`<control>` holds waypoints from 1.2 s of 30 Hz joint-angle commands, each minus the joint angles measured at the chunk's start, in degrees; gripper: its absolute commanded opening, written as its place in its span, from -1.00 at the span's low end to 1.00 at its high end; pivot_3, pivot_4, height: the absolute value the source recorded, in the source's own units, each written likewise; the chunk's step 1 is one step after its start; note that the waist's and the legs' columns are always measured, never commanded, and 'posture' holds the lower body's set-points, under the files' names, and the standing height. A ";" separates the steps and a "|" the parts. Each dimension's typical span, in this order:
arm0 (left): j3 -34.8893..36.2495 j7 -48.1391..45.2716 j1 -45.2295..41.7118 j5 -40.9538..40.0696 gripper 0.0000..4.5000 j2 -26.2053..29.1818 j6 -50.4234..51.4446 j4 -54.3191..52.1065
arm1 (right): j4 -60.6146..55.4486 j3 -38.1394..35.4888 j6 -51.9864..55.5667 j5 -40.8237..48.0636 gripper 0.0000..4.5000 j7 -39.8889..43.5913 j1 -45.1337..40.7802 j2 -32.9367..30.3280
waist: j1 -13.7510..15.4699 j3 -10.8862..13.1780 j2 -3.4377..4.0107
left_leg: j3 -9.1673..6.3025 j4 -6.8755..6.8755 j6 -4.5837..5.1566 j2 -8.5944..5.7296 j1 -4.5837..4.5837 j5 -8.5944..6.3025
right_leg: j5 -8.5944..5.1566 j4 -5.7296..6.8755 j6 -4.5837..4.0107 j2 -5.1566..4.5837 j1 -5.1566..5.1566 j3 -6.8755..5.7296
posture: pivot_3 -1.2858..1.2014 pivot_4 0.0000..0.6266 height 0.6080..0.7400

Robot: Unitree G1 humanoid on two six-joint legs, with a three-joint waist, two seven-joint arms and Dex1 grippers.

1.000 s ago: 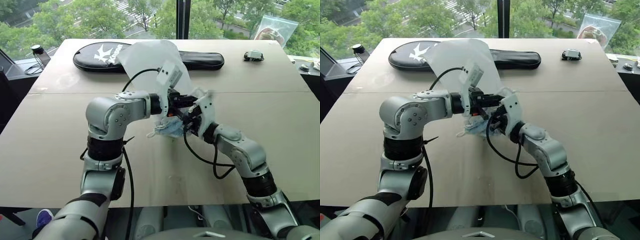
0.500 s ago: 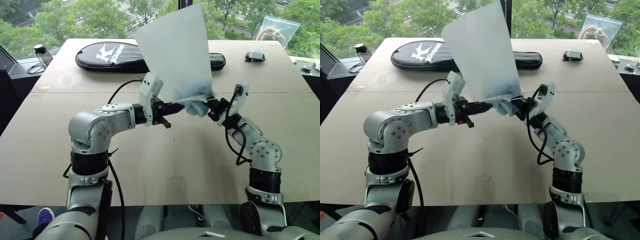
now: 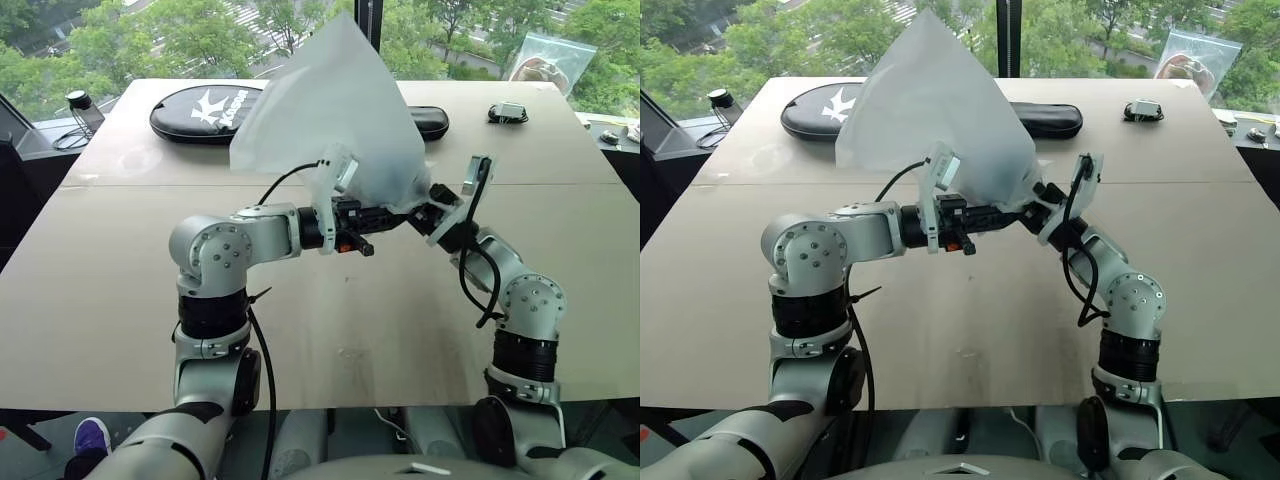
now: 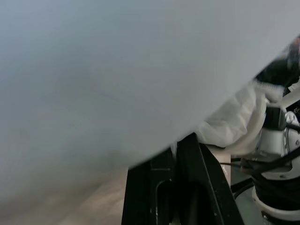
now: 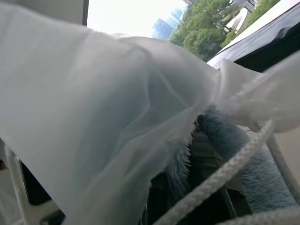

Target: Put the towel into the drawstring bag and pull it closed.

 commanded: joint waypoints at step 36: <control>9.34 11.15 -10.30 -18.95 -1.00 -0.93 -1.86 7.71 | -4.29 15.41 1.05 -3.65 -0.99 -1.11 -1.63 -9.16 | 0.10 0.04 0.05 | 0.04 0.16 0.01 0.00 -0.06 -0.01 | -0.01 0.00 0.01 0.07 -0.01 0.05 | 0.03 -0.52 1.00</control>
